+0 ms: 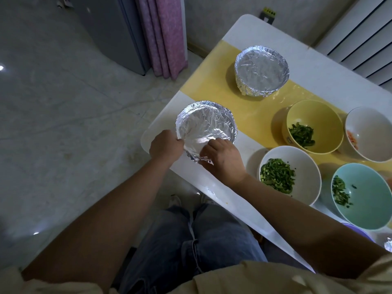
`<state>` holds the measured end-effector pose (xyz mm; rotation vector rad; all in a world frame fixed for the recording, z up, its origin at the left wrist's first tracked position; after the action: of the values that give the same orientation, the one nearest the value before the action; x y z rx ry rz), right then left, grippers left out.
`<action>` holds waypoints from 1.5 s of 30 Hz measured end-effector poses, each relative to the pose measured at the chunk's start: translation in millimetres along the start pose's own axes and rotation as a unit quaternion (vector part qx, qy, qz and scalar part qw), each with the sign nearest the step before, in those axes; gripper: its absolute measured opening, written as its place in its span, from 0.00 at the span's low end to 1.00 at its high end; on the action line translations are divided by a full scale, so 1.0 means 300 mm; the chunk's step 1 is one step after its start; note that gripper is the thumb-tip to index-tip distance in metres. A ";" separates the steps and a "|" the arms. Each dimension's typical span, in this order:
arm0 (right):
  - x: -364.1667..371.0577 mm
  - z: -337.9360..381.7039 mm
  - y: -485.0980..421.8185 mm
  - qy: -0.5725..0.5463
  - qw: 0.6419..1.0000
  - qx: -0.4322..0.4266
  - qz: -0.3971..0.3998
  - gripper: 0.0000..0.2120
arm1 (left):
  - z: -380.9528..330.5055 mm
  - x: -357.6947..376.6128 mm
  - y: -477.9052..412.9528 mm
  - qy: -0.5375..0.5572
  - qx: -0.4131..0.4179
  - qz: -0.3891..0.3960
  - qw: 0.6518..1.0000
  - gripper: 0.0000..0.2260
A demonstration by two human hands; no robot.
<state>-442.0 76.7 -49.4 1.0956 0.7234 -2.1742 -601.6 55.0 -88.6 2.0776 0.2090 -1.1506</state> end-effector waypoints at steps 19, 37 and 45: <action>0.029 0.057 -0.052 -0.023 1.000 -0.017 -0.011 0.08 | -0.026 0.138 0.090 0.350 -0.130 0.135 0.918 0.08; 0.034 0.032 -0.035 -0.027 0.999 -0.029 -0.014 0.07 | -0.026 0.131 0.070 0.322 -0.100 0.162 0.928 0.16; 0.042 0.040 -0.043 -0.019 0.999 -0.029 -0.022 0.09 | -0.022 0.143 0.097 0.347 -0.150 0.162 0.911 0.09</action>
<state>-463.4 73.9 -51.3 1.0146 0.7944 -2.1919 -558.6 30.0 -104.8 2.0558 0.3365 -0.1343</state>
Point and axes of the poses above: each hand's wrist, its own y-axis away from the middle knuckle, its own x-axis out of the palm, z = x × y, the point moved 8 cm from there along -y, towards the middle knuckle, and after that the axes turned 9 degrees about -y, right-handed, at the moved point
